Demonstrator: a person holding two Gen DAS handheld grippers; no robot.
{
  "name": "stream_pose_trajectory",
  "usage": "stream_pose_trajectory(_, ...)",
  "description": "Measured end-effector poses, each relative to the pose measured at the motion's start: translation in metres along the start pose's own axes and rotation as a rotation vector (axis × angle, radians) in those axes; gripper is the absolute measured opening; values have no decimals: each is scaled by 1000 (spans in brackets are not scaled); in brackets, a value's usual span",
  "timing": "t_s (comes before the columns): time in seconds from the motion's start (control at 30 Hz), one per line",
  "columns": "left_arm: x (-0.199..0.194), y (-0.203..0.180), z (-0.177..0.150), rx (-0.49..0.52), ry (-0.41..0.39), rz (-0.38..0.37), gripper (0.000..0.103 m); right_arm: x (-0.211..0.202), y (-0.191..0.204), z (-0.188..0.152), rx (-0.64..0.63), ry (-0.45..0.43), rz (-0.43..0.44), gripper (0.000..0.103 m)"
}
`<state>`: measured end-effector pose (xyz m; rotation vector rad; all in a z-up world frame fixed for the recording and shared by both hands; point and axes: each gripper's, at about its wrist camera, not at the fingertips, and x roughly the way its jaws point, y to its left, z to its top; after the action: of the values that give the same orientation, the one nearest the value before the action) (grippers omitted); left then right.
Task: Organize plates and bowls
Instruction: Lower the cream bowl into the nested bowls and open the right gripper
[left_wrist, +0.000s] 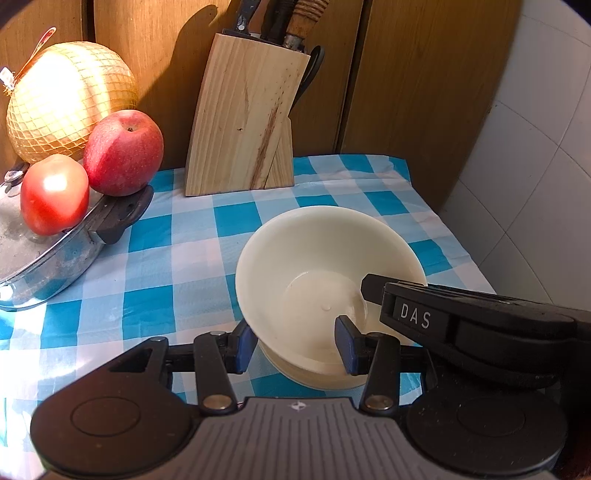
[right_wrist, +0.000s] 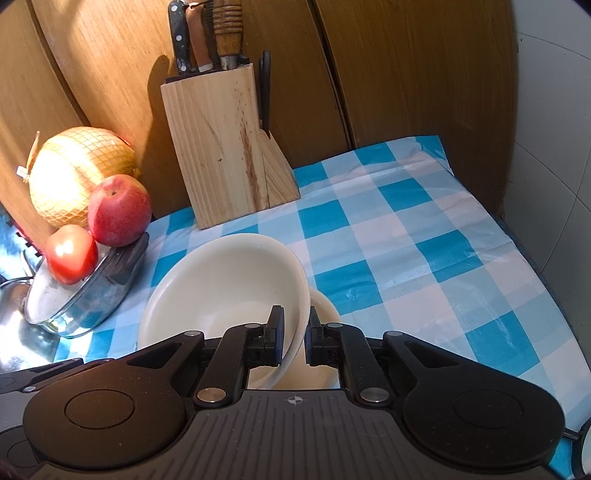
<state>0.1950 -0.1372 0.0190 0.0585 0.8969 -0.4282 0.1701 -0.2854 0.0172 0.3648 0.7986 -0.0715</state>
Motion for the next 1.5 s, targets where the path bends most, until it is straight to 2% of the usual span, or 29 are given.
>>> stream_pose_trajectory(0.73, 7, 0, 3, 17, -6, 14, 38, 4, 2, 2, -15, -6, -13, 17)
stream_pose_trajectory(1.23, 8, 9, 4, -3, -7, 26, 38, -7, -5, -2, -47, -40, -65, 28)
stream_pose_trajectory(1.33, 8, 13, 3, -14, -3, 31, 38, -11, -9, -4, -54, -55, -94, 38)
stream_pose_trajectory(1.5, 13, 16, 0, -26, 20, 24, 39, -1, -22, -8, -8, -7, -94, 39)
